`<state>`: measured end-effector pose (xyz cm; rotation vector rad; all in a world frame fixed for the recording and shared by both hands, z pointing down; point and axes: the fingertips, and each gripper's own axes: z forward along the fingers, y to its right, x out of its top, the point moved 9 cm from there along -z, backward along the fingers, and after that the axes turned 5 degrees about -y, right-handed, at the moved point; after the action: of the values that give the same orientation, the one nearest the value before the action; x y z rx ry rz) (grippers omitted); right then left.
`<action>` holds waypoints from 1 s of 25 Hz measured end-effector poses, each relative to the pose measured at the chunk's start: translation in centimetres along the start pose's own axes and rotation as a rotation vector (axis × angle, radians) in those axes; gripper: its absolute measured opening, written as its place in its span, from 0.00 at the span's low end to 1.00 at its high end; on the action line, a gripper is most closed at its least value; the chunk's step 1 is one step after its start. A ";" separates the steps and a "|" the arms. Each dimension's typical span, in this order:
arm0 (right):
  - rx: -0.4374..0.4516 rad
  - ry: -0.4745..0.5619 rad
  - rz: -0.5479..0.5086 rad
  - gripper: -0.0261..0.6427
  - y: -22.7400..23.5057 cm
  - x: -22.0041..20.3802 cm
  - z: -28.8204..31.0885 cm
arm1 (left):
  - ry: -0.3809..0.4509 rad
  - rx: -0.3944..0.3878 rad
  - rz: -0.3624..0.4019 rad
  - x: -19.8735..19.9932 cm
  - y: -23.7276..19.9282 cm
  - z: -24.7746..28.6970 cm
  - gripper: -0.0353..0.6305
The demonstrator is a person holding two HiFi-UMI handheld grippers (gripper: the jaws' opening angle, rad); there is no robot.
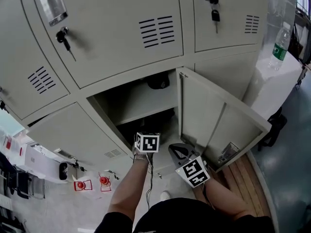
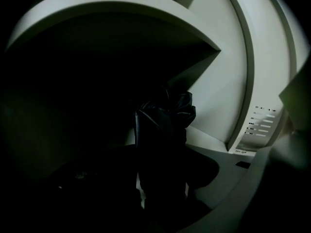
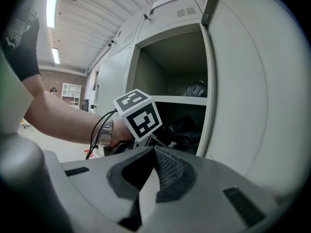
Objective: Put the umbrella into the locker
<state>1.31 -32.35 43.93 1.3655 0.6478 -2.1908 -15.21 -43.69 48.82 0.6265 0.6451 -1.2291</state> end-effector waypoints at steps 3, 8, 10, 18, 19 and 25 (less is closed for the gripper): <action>-0.008 -0.003 0.006 0.12 0.2 0.0 0.2 | -0.006 0.004 0.006 0.4 -0.3 0.7 0.39; -0.007 -0.005 0.016 0.12 0.2 0.2 1.1 | -0.020 0.010 0.015 0.6 -0.7 1.7 0.39; -0.002 -0.009 0.029 0.12 0.2 0.1 1.5 | -0.025 0.006 0.019 0.5 -0.8 2.1 0.39; 0.009 -0.019 0.054 0.12 -0.1 0.2 2.8 | -0.052 -0.001 0.027 0.1 -1.5 3.5 0.40; 0.009 -0.020 0.053 0.12 -0.2 0.3 2.9 | -0.055 -0.002 0.025 0.1 -1.5 3.6 0.40; 0.003 -0.025 0.059 0.12 -0.3 0.3 3.3 | -0.062 0.003 0.033 0.0 -1.7 4.2 0.40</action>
<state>-1.28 -34.16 44.98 1.3392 0.5885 -2.1600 -16.46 -47.17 51.47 0.5970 0.5786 -1.2144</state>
